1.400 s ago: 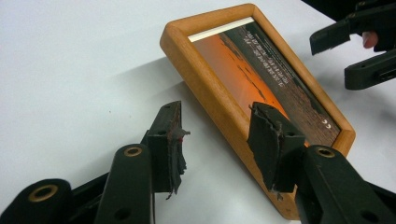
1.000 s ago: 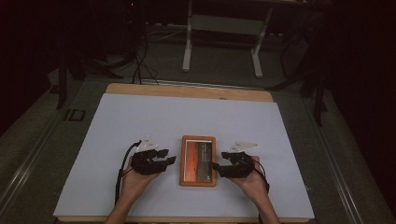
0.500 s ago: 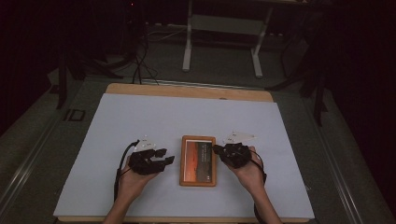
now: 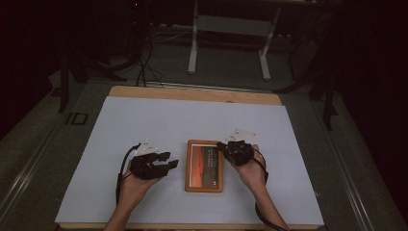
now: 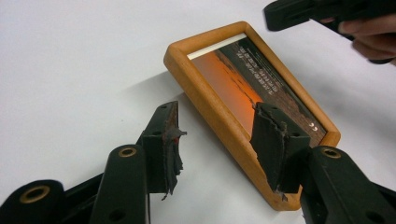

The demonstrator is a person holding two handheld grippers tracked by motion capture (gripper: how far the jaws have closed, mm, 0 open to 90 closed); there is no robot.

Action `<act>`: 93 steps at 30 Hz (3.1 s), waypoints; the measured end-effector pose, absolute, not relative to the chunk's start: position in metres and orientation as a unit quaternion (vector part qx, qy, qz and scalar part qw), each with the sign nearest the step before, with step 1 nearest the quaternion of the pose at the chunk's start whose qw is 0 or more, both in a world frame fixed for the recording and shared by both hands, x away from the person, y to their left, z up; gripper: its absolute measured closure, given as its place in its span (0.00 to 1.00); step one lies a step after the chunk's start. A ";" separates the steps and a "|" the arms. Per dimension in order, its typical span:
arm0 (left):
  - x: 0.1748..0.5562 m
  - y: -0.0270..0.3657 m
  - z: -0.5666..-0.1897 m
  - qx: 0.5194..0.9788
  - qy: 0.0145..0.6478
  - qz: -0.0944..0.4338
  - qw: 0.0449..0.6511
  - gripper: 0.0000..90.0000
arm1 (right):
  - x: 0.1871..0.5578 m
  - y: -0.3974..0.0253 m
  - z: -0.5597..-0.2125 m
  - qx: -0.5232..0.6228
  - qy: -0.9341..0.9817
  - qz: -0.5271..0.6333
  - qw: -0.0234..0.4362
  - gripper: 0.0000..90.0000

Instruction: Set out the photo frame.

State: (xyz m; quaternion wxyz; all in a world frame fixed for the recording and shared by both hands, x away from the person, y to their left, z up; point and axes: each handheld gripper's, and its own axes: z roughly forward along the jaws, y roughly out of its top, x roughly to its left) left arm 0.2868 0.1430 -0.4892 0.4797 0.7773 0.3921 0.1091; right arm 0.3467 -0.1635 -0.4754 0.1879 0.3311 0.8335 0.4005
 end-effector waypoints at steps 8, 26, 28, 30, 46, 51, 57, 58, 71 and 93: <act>0.287 0.144 -0.489 0.777 0.392 0.108 0.481 0.57 | 0.358 -0.146 -0.488 0.317 0.847 0.373 0.206 1.00; 0.285 0.147 -0.486 0.772 0.394 0.107 0.487 0.57 | 0.362 -0.159 -0.496 0.340 0.840 0.369 0.204 1.00; 0.285 0.146 -0.486 0.773 0.394 0.107 0.486 0.57 | 0.363 -0.162 -0.499 0.344 0.840 0.369 0.201 1.00; 0.285 0.146 -0.486 0.773 0.393 0.106 0.486 0.57 | 0.364 -0.167 -0.502 0.352 0.838 0.369 0.194 1.00; 0.283 0.139 -0.484 0.776 0.384 0.090 0.492 0.53 | 0.370 -0.182 -0.517 0.371 0.834 0.373 0.165 1.00; 0.281 0.134 -0.482 0.776 0.383 0.074 0.496 0.52 | 0.369 -0.182 -0.518 0.369 0.835 0.373 0.168 1.00; 0.279 0.122 -0.481 0.780 0.380 0.056 0.495 0.48 | 0.368 -0.182 -0.519 0.370 0.832 0.378 0.169 1.00; 0.279 0.120 -0.482 0.780 0.378 0.056 0.495 0.47 | 0.368 -0.182 -0.519 0.371 0.831 0.378 0.169 1.00; 0.278 0.091 -0.488 0.785 0.377 0.037 0.490 0.25 | 0.367 -0.182 -0.520 0.369 0.831 0.378 0.177 1.00; 0.294 0.058 -0.508 0.785 0.411 -0.051 0.460 0.49 | 0.366 -0.183 -0.521 0.370 0.827 0.384 0.177 1.00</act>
